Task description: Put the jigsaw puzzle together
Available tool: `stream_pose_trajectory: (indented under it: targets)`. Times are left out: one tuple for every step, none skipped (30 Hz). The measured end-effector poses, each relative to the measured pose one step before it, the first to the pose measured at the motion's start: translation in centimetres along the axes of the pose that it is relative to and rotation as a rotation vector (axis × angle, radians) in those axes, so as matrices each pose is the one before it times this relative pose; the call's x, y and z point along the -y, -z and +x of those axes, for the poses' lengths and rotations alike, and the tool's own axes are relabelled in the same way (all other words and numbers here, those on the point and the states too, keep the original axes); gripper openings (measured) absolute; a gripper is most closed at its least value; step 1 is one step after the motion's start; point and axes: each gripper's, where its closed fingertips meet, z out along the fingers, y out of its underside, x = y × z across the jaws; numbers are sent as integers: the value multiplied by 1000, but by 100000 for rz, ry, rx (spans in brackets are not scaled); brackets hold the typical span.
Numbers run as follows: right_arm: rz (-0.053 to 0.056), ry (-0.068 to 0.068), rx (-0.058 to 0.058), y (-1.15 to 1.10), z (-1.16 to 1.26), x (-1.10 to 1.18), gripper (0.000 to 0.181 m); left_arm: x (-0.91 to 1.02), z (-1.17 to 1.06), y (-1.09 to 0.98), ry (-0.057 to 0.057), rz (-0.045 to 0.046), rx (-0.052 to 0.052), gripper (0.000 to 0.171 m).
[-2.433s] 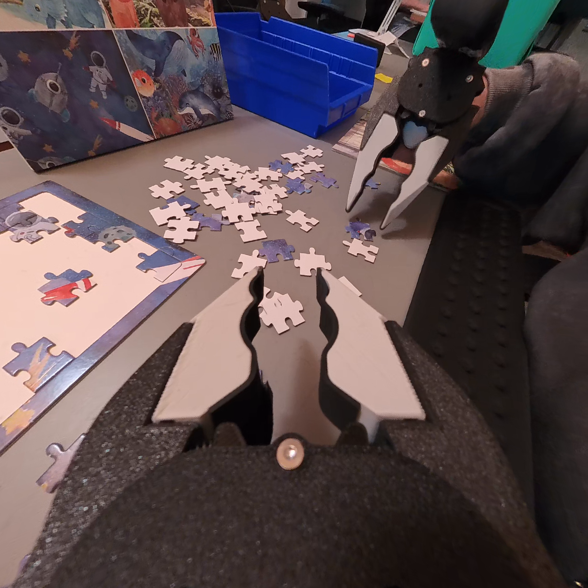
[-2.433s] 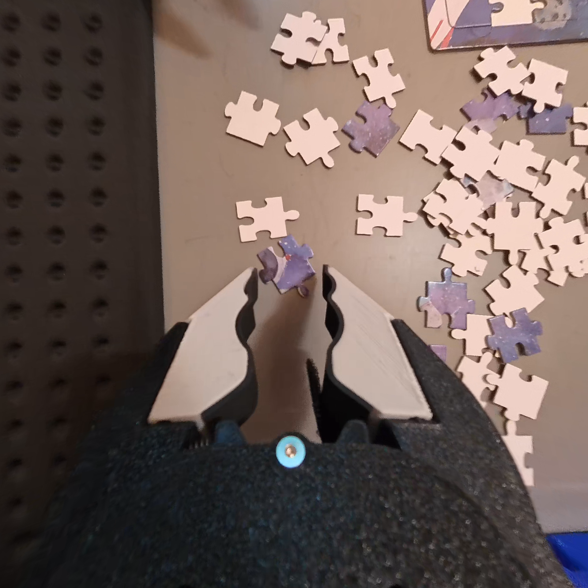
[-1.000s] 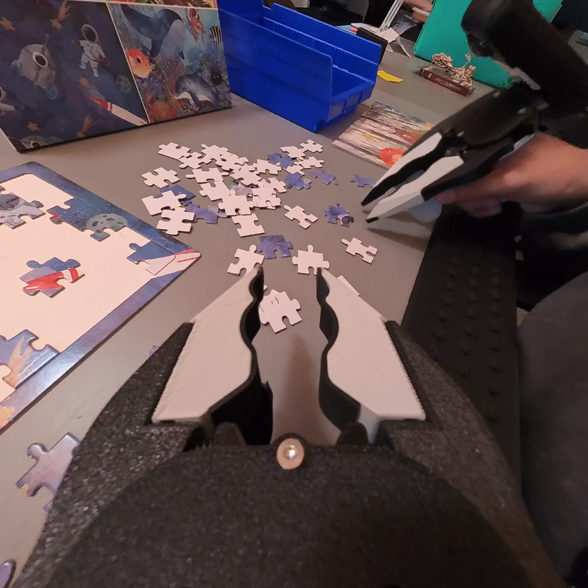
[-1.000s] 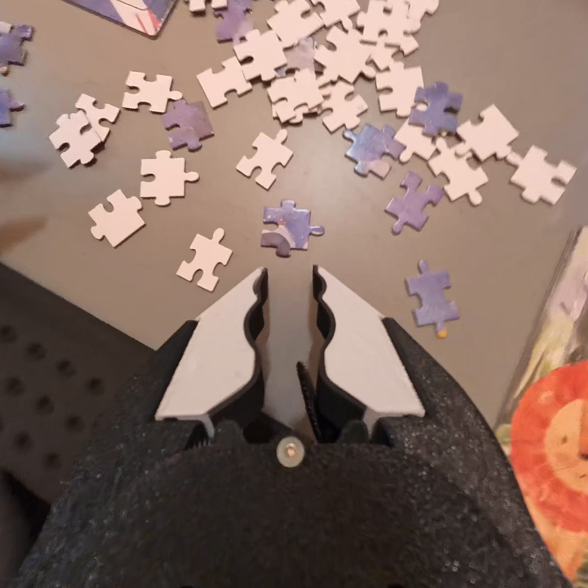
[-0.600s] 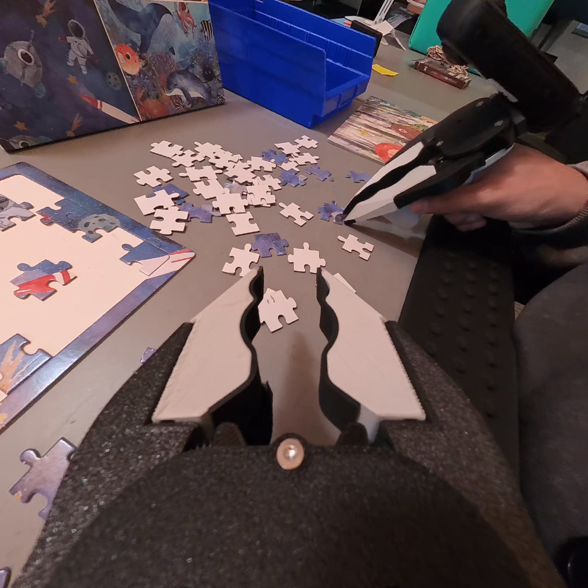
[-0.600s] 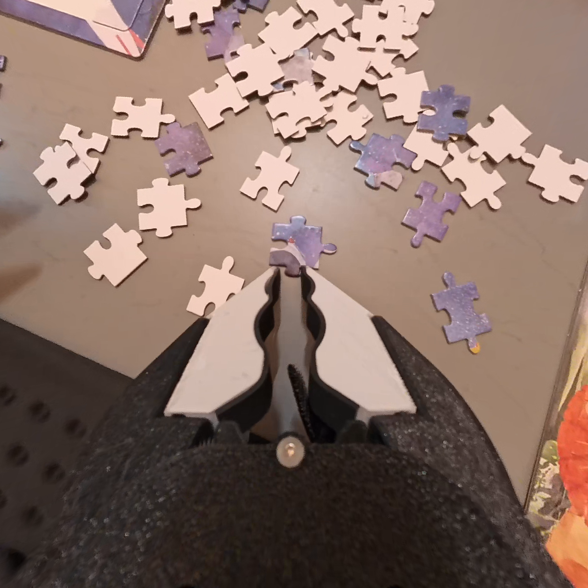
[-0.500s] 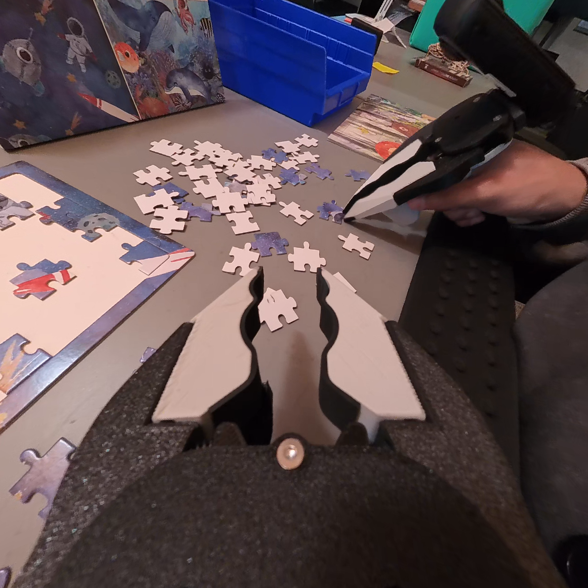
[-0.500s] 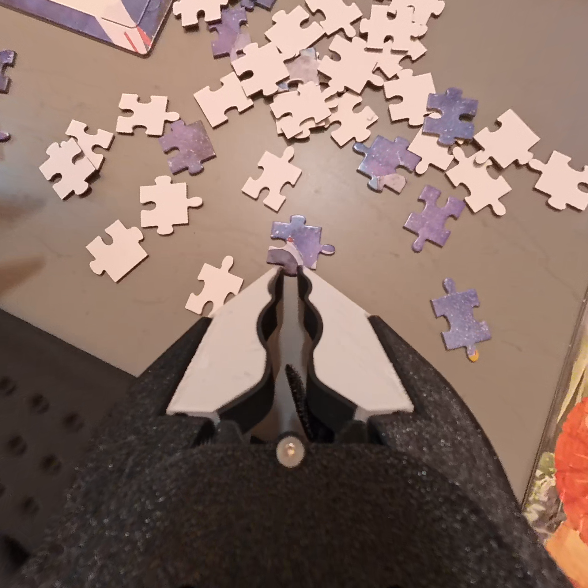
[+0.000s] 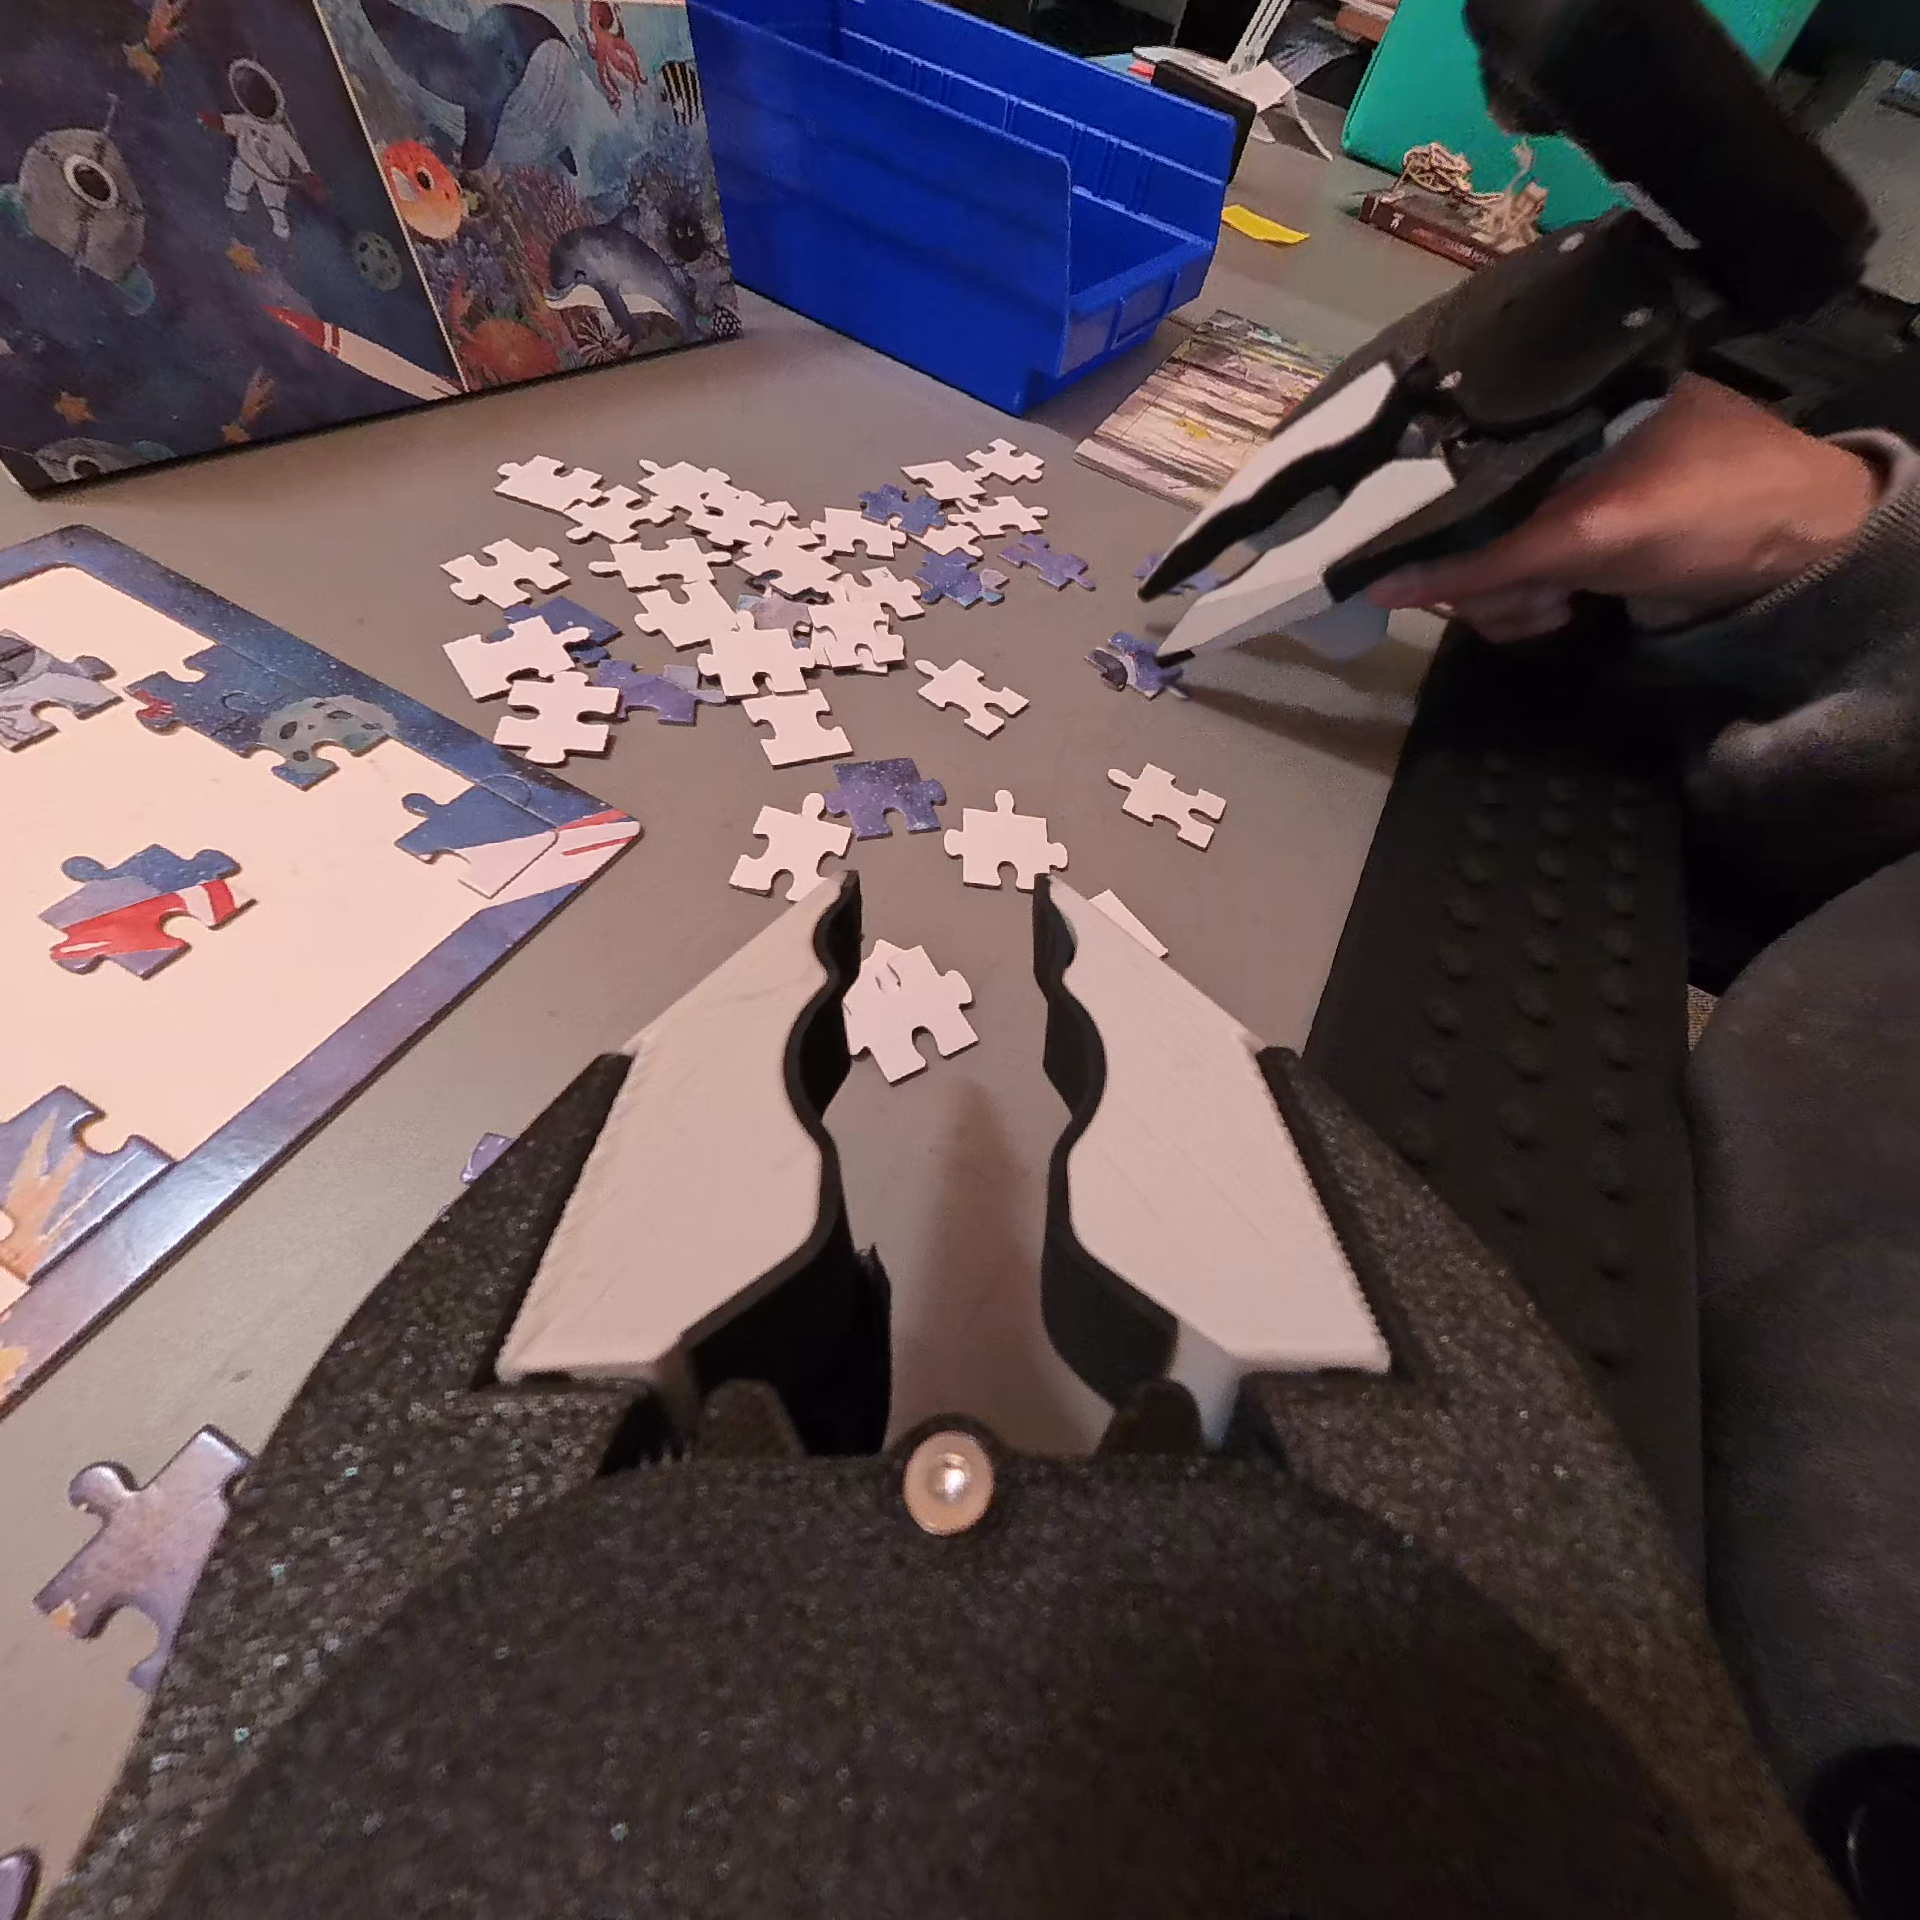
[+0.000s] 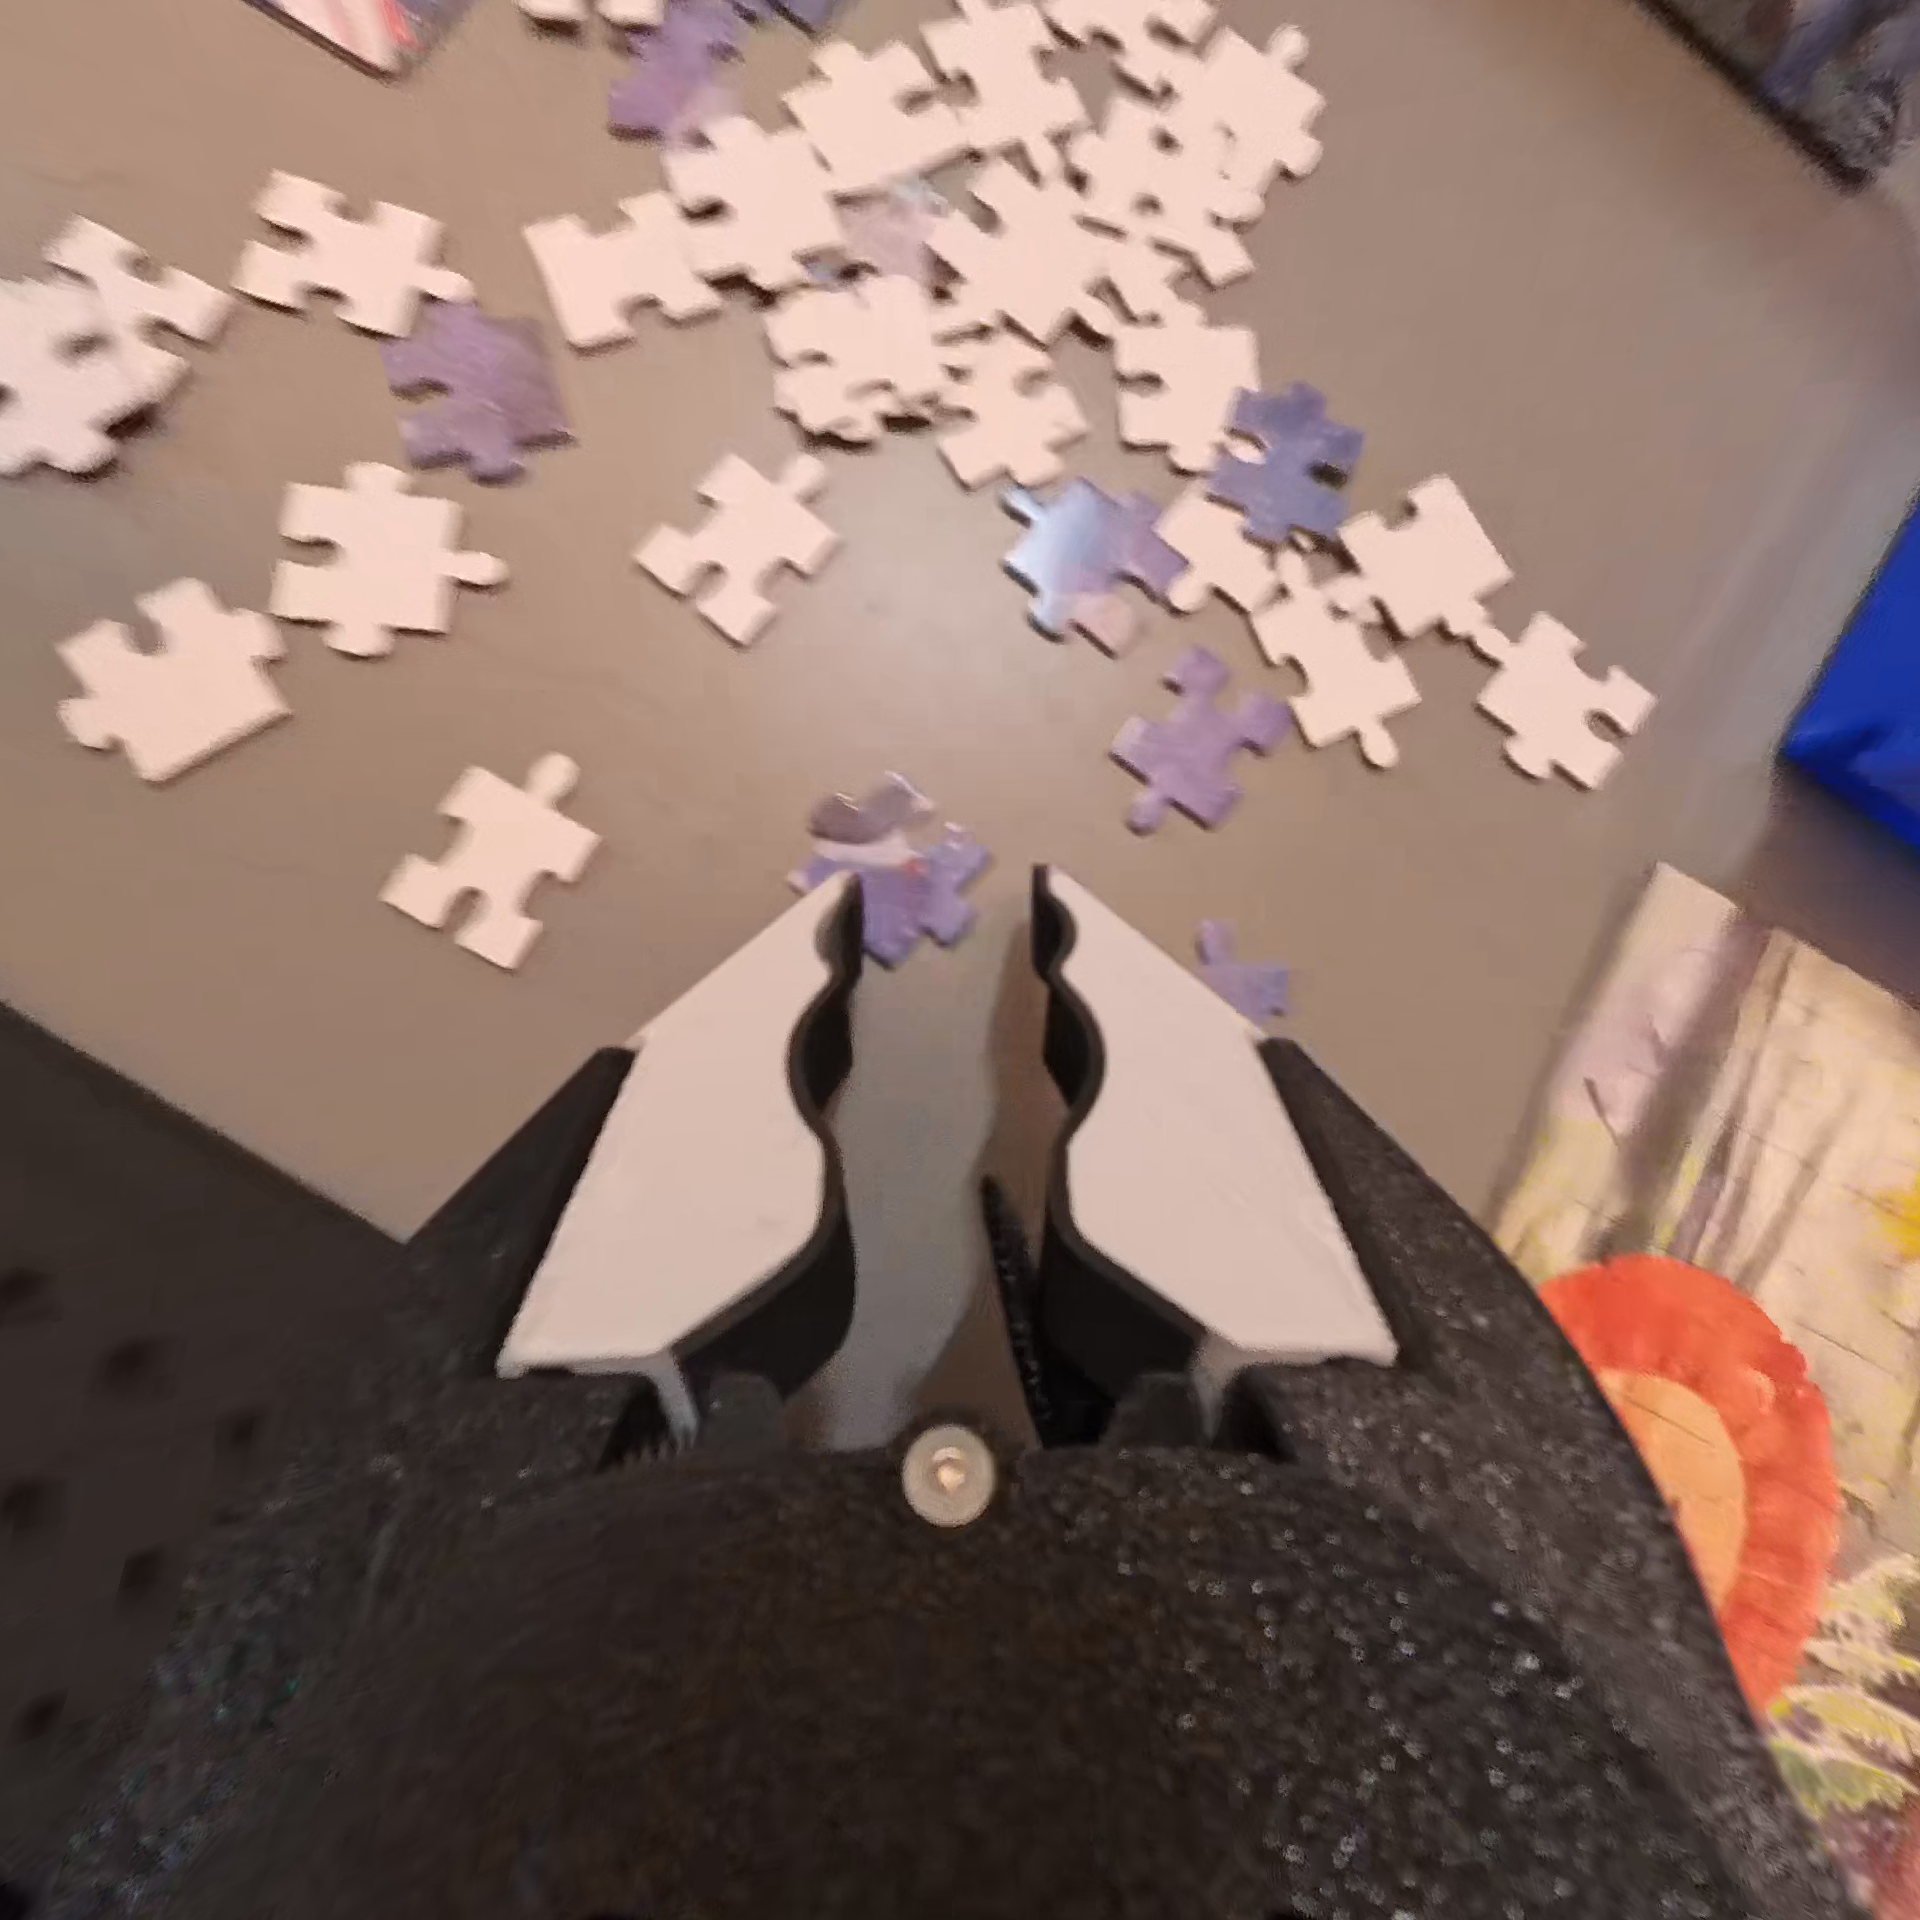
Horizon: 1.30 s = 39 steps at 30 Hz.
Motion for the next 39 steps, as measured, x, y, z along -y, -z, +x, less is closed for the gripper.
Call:
stream_pose_trajectory:
  targets:
    - [-1142, -1513, 3612, -73, 202, -363, 34, -26, 13, -14, 27, -96, -119, 33]
    - [718, -2933, 4874, -6, -247, -30, 34, -19, 3, -5, -8, -84, 3, 33]
    - [1740, -2304, 3671, -5, -380, 175, 35, 0, -10, 3, -45, 26, 106, 33]
    - [973, -195, 2409, -117, -495, 79, 35, 6, -18, 10, 19, 69, 50, 33]
    - [-461, 1211, 543, -237, -331, -93, 37, -5, -19, 1, 130, 3, -11, 33]
    - [-821, 2128, -482, -280, -198, -109, 42, -19, -14, -10, 180, -75, -44, 33]
    - [-670, 2296, -1524, -248, 5, -53, 46, -21, -3, -16, 111, -104, -112, 33]
    - [462, 1647, -1735, -101, 169, 150, 47, -5, 19, -14, -34, -93, -116, 33]
    - [-188, -169, -47, -78, 75, 71, 48, -23, 25, -10, -152, -84, -26, 33]
    - [10, -1425, 591, -47, 87, 31, 47, -11, 14, -8, -185, -63, 48, 33]
    - [103, -317, -318, 5, 192, 4, 43, -6, 6, -4, -152, -18, 76, 33]
    - [127, 609, 435, 12, 24, -39, 42, 2, -4, 3, -55, 39, 59, 33]
    - [88, 1109, 354, 15, -8, -15, 42, 16, -14, 24, 25, 116, 48, 33]
    - [102, 989, 224, -4, 2, 9, 41, 21, -9, 21, 57, 157, 31, 33]
    - [2, 1125, 426, 9, -72, 20, 39, 12, -3, 7, 98, 111, -18, 33]
    - [-61, 758, 268, -17, -67, 33, 38, 5, -9, 7, 95, 38, -33, 33]
    - [78, 511, 353, -13, -62, 36, 37, 5, -9, 4, 6, 46, 22, 33]
    - [116, 505, 412, -6, -57, 30, 36, 12, 6, 9, -69, 73, 46, 33]
    - [-7, 592, 417, 3, -37, 12, 35, 23, 5, 12, -87, 91, 55, 33]
    - [25, 566, 243, 3, -36, 29, 35, 13, 2, 9, -68, 82, 74, 33]
    - [34, 661, 257, -4, -65, 39, 34, 1, -14, 3, 20, -6, 10, 33]
    - [-92, 450, 130, -6, -26, 18, 33, -11, -6, -9, 94, -71, -34, 33]
    - [-225, 101, 148, -3, -10, 8, 33, -13, -6, -5, 61, -54, 8, 33]
    - [-69, 170, 167, 18, -9, 37, 32, 11, 6, 6, -19, 42, 17, 33]
    - [423, 294, 191, 62, -30, 90, 28, 19, -5, 9, -56, 113, 32, 33]
    - [1383, 460, 246, 144, -40, 247, 2, 2, 5, 2, -11, 44, 11, 33]
    - [289, -459, -530, 56, 140, 73, 0, -14, -1, -5, 50, -61, -36, 33]
    - [-1832, 53, 804, -74, -63, -275, 0, -15, -2, -14, 42, -109, -42, 33]
    - [-1785, 784, -1804, -52, 276, -244, 0, -3, 7, -15, -41, -74, -34, 33]
    - [-554, 1285, -2313, 139, 279, -29, 0, -6, 6, -1, -70, -26, 20, 33]
    - [772, 497, -1314, 311, 107, 269, 3, -1, -5, 1, 0, -8, 38, 33]
    - [1460, -1181, -656, 372, 99, 470, 9, -7, -6, -12, 88, -36, -32, 33]
    - [291, -3022, -1018, 279, 239, 376, 19, -9, -3, -14, 135, -83, -91, 33]
    - [-3411, -3756, -1780, 51, 398, -136, 31, -12, -8, -16, 124, -130, -114, 33]
    - [-6012, -3467, -4737, -60, 841, -465, 38, -19, 14, -16, 50, -123, -55, 33]
    - [-3181, -3747, -6432, 32, 1060, -102, 36, -3, 8, -2, -73, -6, 2, 33]
    - [-1201, -5330, -1896, 86, 467, 204, 31, 17, 8, 16, -122, 152, 17, 33]
    - [-2583, -7764, 2353, -30, -97, 112, 34, 33, 3, 30, -24, 231, 24, 33]
    - [-5199, -6160, 4036, -170, -449, -189, 45, 31, 1, 23, 131, 236, -51, 33]
